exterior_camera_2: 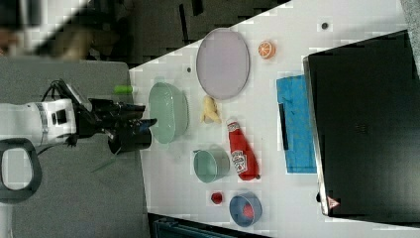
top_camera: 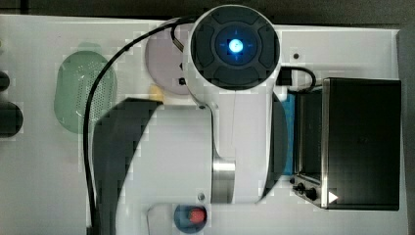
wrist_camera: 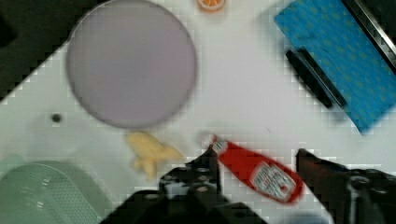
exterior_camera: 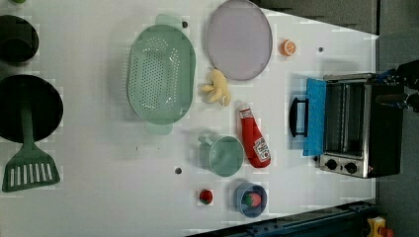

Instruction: Flap close oven.

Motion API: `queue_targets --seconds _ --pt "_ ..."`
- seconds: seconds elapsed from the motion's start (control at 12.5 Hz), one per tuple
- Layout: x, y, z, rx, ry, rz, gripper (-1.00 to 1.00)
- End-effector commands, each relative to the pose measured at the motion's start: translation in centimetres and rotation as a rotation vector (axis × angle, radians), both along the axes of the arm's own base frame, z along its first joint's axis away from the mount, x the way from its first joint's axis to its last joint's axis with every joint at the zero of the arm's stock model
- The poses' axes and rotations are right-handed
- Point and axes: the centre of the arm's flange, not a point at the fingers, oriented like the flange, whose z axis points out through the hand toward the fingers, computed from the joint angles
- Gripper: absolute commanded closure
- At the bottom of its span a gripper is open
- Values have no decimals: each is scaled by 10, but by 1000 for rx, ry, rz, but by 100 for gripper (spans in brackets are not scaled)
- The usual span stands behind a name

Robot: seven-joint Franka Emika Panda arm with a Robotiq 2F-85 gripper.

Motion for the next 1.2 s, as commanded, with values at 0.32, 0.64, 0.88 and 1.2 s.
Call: queue_targets --seconds 0.32,0.64,0.88,1.2 --pt "-80 -53 31 11 47 -208 -100" --pt "-21 -23 -55 -30 57 102 -100" --pt "14 -2 -147 -201 165 443 -100" --pt "41 25 -256 -398 247 672 -100"
